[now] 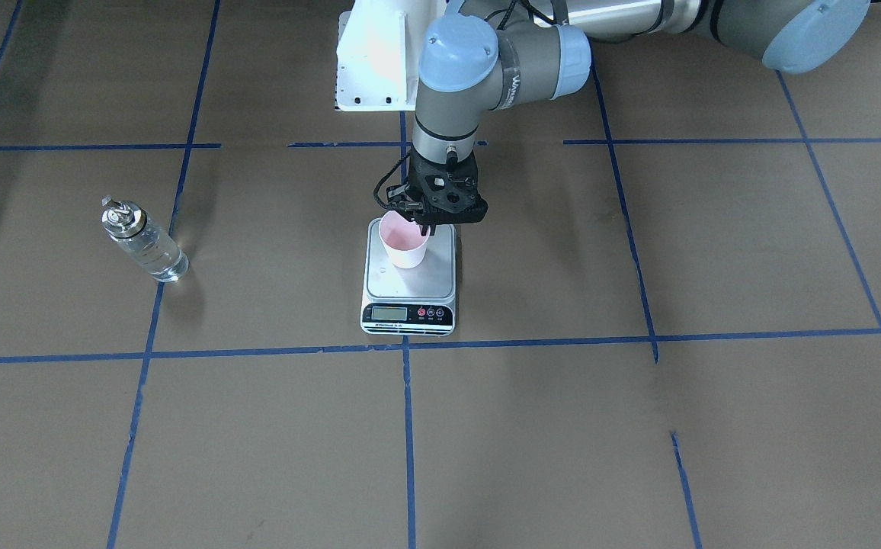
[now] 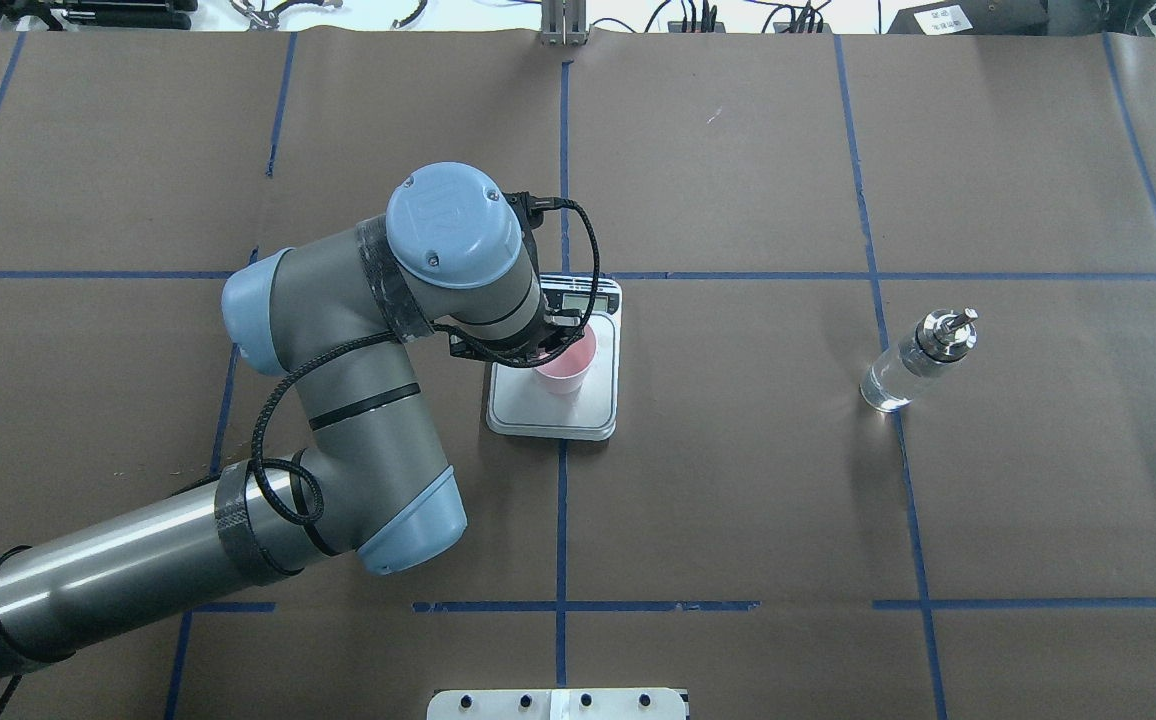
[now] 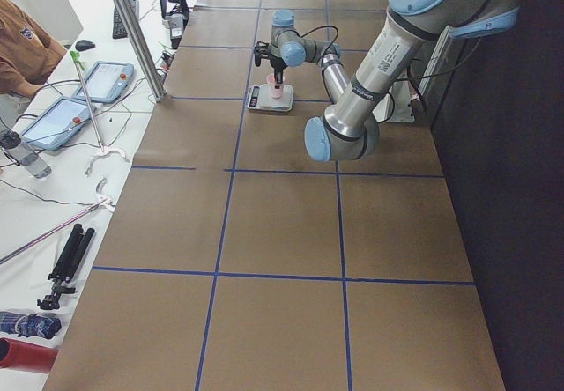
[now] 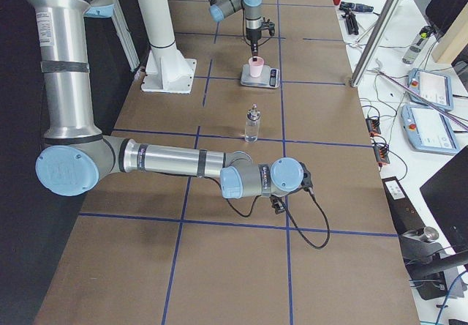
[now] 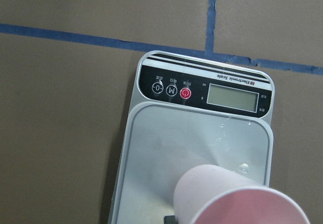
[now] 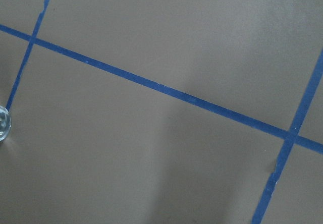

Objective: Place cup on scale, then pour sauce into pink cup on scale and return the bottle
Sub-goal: 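Carry the pink cup with the left gripper onto the scale, then release the cup and lift the left gripper while the right gripper reaches the bottle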

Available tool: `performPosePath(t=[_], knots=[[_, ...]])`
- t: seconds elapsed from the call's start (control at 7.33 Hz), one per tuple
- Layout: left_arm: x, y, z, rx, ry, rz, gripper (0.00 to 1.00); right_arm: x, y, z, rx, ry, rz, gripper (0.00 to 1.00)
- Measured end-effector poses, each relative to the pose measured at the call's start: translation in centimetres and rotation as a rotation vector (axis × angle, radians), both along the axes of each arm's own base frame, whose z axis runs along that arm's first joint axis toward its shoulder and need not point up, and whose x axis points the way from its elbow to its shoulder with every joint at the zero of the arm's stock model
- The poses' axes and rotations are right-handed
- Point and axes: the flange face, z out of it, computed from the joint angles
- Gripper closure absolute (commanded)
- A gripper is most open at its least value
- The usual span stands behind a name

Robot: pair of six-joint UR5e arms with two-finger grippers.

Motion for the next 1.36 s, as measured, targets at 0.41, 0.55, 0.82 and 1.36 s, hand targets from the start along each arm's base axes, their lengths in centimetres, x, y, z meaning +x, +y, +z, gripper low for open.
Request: performPosePath(t=[0.41,0.55,0.82,1.36], knots=[[-0.9,0.1,-1.0,0.026,0.041,-0.004,0.48,-0.8,-0.2,-0.7,0.007,-0.002,-0.011,0.0],[-2.3,-0.1,-2.0,0.046,0.071,-0.017,0.48,-1.8,-0.4,-1.7,0.009,-0.005,-0.019,0.0],[-7.6,-0.4,-2.9,0.089,0.126,-0.063,0.48,-4.6,-0.5,-4.8,0.037,-0.012,-0.053,0.0],[-12.2,0.2,-2.1,0.112,0.158,-0.09,0.46,-11.0,3.5,-13.0,0.033,-0.017,-0.084,0.0]])
